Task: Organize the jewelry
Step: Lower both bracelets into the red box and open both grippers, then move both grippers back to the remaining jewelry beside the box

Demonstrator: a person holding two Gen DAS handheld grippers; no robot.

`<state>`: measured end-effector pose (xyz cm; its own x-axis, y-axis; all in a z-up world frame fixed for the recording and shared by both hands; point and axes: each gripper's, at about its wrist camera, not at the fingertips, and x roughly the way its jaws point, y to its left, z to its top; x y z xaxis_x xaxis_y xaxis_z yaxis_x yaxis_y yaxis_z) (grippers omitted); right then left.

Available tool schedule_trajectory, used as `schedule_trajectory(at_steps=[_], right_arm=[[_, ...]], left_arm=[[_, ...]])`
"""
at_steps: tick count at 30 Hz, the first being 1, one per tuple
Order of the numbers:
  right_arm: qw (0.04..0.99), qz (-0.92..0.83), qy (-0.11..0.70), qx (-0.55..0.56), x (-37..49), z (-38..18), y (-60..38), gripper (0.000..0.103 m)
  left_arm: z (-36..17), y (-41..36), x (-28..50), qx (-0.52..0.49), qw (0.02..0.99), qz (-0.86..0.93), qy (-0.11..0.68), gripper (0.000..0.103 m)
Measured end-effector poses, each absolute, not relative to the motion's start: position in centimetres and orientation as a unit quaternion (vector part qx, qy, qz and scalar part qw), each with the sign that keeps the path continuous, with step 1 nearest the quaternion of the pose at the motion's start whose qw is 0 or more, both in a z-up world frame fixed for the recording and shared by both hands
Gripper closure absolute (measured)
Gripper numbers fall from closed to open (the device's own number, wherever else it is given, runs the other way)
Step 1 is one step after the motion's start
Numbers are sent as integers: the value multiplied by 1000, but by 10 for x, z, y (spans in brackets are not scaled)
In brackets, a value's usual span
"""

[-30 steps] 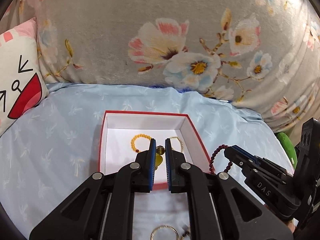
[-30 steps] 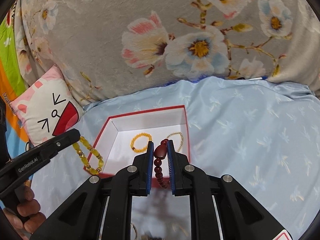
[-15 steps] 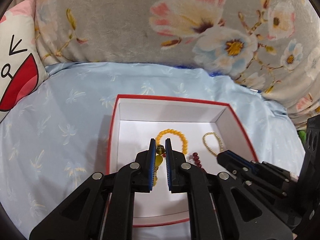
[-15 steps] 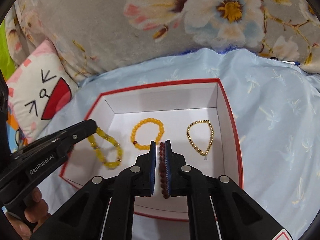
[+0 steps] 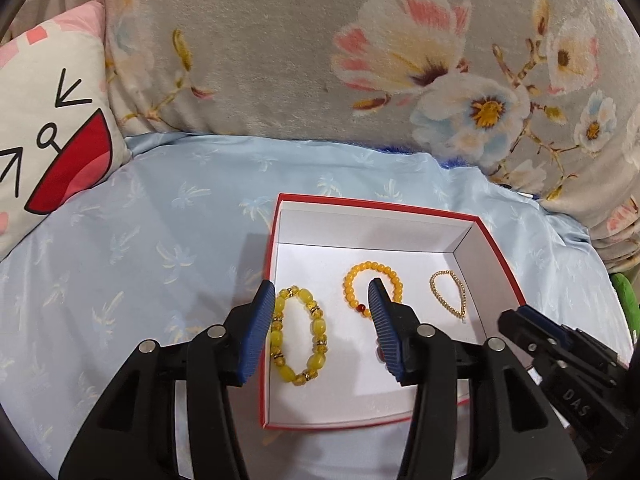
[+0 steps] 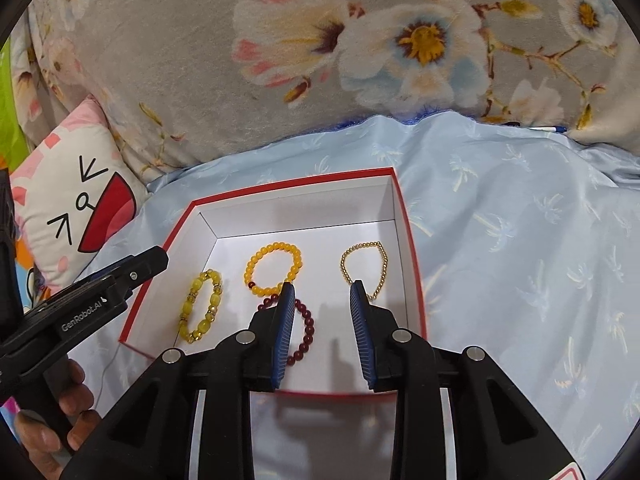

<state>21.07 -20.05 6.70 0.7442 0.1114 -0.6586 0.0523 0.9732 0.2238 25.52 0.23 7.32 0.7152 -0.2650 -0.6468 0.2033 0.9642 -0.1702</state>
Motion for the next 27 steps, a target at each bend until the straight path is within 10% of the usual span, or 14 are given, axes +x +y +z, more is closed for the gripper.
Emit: schedule_trajectory(at_steps=[27], right_arm=[[919, 1, 379, 106, 25, 41, -208, 74]], left_arm=[[31, 20, 92, -20, 910, -129, 395, 57]])
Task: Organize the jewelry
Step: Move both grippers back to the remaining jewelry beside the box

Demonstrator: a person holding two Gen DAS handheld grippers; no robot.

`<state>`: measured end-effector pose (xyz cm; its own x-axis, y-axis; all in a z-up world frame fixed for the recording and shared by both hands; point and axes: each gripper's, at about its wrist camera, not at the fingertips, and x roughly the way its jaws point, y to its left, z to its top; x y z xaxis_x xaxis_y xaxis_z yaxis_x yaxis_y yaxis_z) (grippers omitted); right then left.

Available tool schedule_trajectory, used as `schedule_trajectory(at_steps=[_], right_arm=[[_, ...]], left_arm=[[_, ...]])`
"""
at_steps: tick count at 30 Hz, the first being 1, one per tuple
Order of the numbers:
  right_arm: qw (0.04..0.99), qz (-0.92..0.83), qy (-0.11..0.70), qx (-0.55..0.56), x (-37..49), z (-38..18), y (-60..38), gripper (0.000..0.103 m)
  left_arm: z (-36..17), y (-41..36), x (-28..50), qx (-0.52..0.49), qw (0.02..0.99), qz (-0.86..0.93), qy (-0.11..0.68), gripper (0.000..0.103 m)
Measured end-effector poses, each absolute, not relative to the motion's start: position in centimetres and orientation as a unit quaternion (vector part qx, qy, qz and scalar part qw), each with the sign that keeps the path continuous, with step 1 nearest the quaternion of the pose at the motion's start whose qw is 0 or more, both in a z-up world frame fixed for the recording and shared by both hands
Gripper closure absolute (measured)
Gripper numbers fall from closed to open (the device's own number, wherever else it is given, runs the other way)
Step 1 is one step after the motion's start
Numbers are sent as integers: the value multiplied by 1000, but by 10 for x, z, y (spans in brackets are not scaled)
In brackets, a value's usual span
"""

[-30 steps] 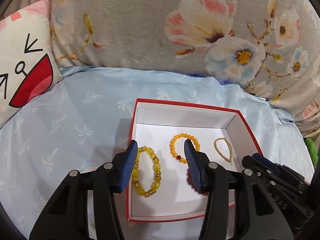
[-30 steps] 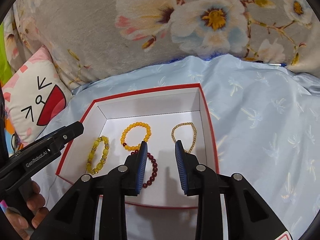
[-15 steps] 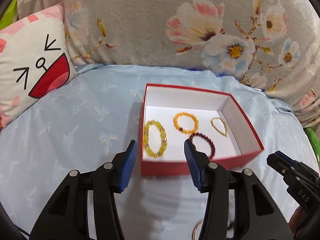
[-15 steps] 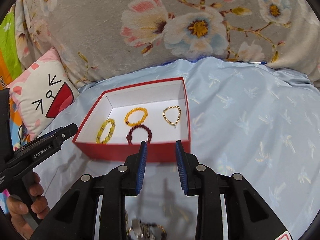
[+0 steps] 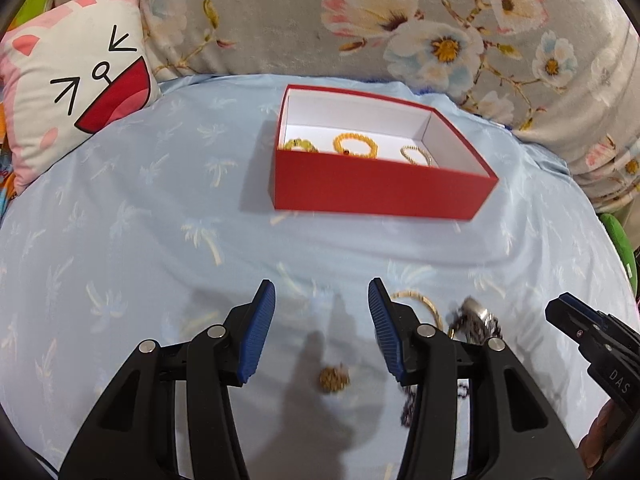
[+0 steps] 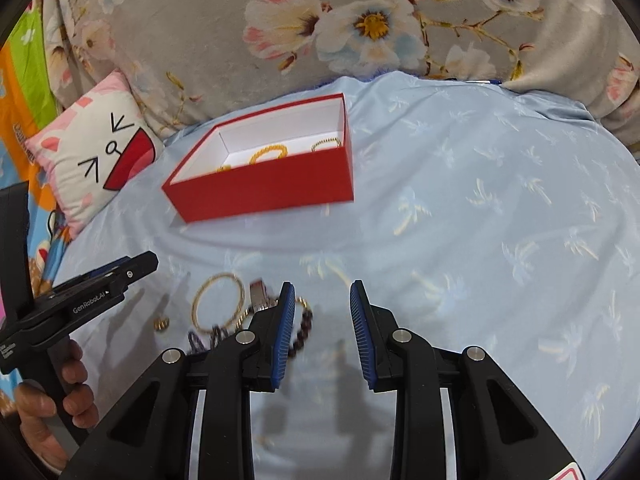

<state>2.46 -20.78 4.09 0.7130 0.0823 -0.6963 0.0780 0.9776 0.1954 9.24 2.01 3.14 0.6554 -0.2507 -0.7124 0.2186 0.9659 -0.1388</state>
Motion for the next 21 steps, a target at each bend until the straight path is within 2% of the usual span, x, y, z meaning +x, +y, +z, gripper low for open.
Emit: schedule_trajectory(at_steps=[12, 17, 21], right_arm=[[905, 9, 409, 114, -5, 12, -202, 74], [905, 6, 410, 117, -7, 11, -203, 74], [904, 3, 410, 121, -8, 10, -206, 74]], left_arm=[[10, 26, 57, -33, 900, -134, 414, 57], [18, 11, 37, -32, 897, -176, 405, 44], [14, -10, 28, -18, 889, -203, 409, 43]])
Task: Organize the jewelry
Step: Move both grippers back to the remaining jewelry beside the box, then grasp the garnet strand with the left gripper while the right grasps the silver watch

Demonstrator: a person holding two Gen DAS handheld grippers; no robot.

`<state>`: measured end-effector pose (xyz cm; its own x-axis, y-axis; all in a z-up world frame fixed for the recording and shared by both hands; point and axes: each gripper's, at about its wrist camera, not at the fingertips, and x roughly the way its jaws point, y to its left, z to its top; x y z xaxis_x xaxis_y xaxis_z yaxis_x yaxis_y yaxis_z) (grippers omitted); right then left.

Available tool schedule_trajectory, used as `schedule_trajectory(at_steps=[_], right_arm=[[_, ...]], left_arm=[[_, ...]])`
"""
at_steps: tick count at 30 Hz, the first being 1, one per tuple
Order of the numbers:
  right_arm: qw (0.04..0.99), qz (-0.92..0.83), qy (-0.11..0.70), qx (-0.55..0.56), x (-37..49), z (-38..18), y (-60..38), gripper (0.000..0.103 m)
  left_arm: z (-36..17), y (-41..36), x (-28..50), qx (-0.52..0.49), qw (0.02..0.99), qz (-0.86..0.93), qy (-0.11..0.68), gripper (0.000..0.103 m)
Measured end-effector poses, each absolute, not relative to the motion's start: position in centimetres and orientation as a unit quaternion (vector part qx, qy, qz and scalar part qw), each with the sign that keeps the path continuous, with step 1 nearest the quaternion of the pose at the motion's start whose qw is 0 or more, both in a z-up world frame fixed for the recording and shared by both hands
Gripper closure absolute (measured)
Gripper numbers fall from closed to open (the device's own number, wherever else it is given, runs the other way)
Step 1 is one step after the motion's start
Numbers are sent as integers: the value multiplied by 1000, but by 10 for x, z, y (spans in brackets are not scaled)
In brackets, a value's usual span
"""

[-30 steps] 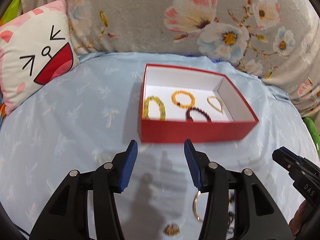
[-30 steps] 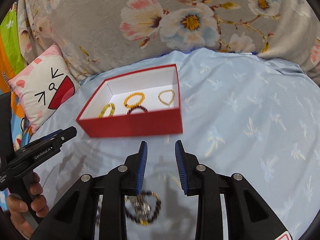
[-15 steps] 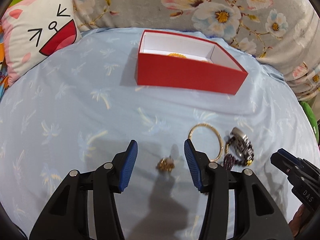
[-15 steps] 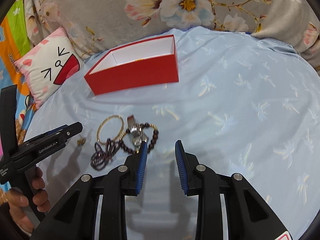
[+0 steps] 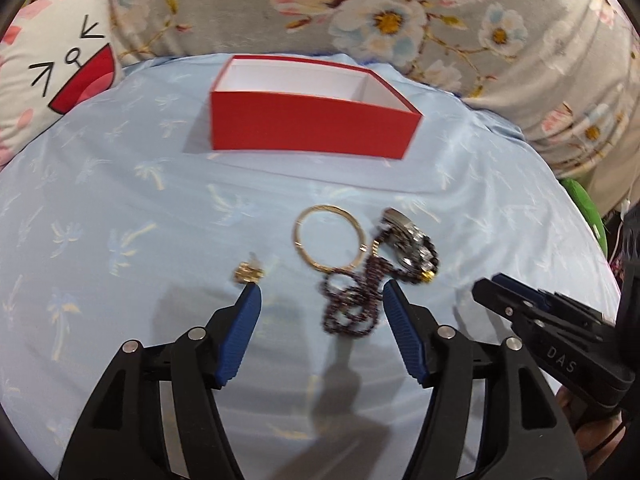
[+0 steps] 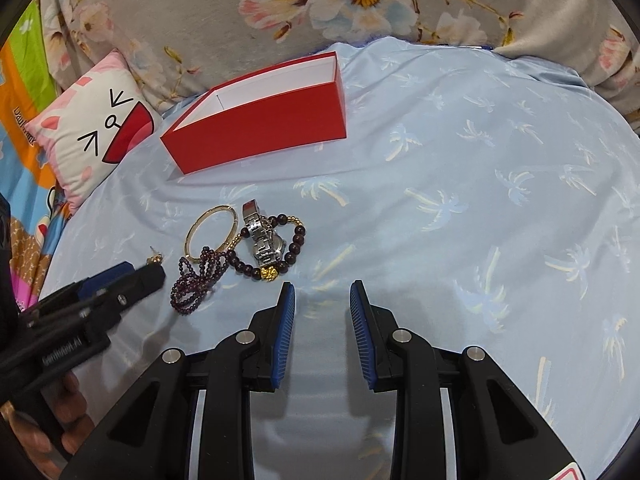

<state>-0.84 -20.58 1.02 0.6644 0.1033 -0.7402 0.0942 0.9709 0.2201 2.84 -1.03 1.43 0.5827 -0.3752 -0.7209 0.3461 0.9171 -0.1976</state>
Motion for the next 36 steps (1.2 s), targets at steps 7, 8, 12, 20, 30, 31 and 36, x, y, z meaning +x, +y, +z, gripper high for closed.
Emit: schedule_trajectory(at_steps=[7, 8, 12, 20, 30, 31, 36], right_arm=[[904, 2, 410, 122, -9, 10, -206, 74], [904, 3, 410, 122, -9, 9, -206, 74], [903, 7, 413, 121, -7, 8, -206, 74], [900, 16, 417, 123, 4, 5, -200, 74], [903, 30, 411, 118, 15, 10, -187, 74], [904, 31, 411, 117, 16, 10, -186, 74], [904, 34, 411, 112, 24, 9, -182, 74]], left_arm=[[-2, -29, 32, -2, 882, -200, 426, 47], [-2, -30, 32, 0, 882, -202, 426, 52], [-3, -31, 34, -4, 880, -215, 423, 81], [0, -19, 35, -12, 883, -214, 418, 98], [4, -6, 32, -18, 886, -210, 413, 98], [2, -5, 33, -19, 885, -209, 415, 98], [-2, -3, 36, -26, 882, -204, 424, 97]])
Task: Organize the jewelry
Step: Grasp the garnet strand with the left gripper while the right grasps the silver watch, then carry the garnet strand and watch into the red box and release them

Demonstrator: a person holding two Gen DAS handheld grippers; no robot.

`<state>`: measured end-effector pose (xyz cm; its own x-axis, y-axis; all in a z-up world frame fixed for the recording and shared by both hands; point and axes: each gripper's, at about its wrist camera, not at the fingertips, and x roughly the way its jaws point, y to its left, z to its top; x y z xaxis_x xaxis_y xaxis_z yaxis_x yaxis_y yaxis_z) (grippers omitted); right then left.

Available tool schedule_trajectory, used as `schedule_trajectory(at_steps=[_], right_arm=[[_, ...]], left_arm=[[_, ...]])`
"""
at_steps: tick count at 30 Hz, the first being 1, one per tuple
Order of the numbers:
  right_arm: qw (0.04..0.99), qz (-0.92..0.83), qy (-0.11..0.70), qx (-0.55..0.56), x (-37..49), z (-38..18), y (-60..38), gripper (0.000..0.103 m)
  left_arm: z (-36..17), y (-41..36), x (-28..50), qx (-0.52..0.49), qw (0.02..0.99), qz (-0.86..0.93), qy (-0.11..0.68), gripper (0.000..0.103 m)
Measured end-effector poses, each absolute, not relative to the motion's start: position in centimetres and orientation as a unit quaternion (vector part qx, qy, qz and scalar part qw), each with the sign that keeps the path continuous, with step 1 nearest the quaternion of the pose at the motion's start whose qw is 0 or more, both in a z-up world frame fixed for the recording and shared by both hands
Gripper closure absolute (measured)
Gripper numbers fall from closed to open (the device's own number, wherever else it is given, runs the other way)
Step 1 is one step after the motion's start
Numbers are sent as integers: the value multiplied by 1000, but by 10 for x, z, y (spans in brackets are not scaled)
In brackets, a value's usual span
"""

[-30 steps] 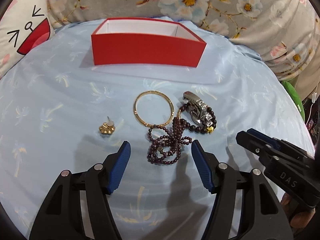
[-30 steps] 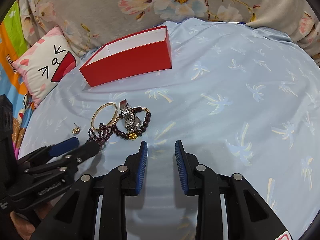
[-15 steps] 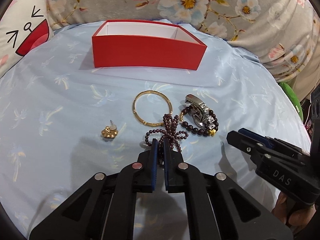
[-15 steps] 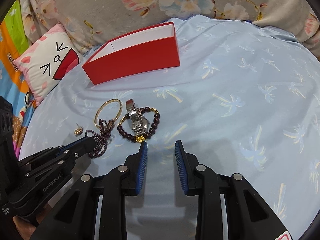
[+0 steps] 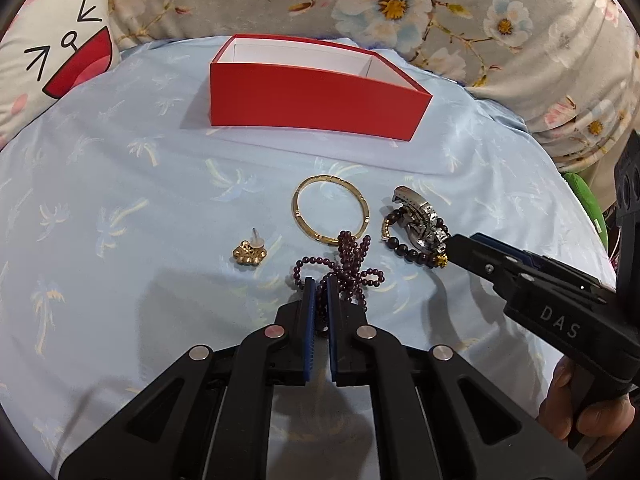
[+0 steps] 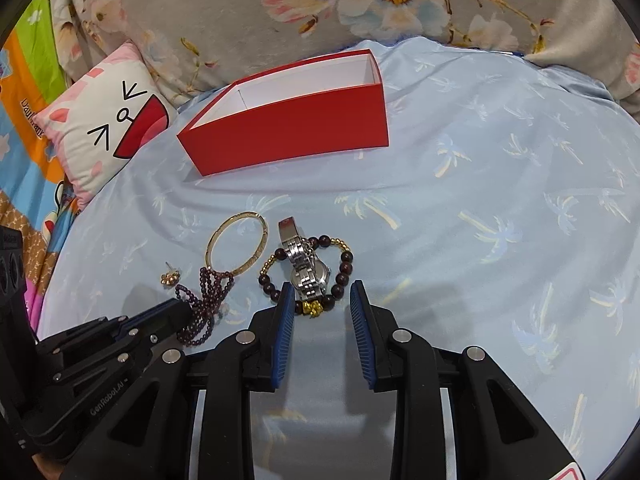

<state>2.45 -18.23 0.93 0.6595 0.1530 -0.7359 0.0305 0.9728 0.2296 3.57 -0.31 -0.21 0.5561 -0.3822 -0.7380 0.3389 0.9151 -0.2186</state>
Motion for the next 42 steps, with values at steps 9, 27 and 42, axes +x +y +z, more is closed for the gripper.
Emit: schedule_trajectory(at_steps=[9, 27, 42], right_arm=[[905, 42, 412, 93, 48, 7, -169, 74], [917, 29, 378, 127, 39, 24, -188, 93], [920, 11, 359, 156, 10, 40, -215, 93]], left_arm=[[-2, -11, 40, -25, 884, -205, 420, 69], [-2, -28, 41, -23, 876, -233, 423, 71], [-3, -26, 48, -34, 873, -230, 430, 92]])
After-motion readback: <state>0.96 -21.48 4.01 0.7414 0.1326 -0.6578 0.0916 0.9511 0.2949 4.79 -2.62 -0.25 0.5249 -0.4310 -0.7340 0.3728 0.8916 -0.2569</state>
